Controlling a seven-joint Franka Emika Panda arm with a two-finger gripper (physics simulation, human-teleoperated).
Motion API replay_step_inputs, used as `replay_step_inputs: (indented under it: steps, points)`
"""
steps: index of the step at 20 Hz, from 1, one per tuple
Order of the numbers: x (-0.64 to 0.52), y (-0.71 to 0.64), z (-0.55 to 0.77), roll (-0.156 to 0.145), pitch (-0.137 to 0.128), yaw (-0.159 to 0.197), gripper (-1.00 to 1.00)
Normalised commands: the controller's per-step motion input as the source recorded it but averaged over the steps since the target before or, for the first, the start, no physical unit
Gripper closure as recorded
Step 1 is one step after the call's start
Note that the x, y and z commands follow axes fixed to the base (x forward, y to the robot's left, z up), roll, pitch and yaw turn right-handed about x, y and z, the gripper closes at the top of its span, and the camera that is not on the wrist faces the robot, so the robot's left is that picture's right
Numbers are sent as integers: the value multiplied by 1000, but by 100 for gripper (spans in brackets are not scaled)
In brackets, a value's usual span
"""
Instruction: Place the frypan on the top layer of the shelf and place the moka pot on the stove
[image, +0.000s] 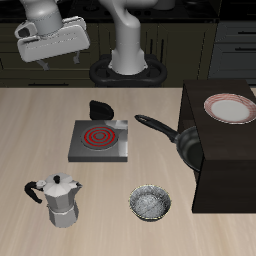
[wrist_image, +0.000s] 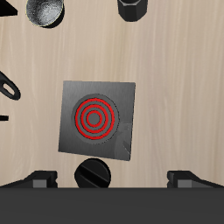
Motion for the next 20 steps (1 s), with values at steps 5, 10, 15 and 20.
replay_step_inputs:
  steps: [5, 10, 15, 20]
  points:
    - [140, -195, 17, -21, 21, -10, -100]
    - [289, -313, 96, -19, 35, -53, -100]
    - [269, -293, 207, -93, -23, -63, -100]
    - [272, -73, 150, -81, -19, -12, -100]
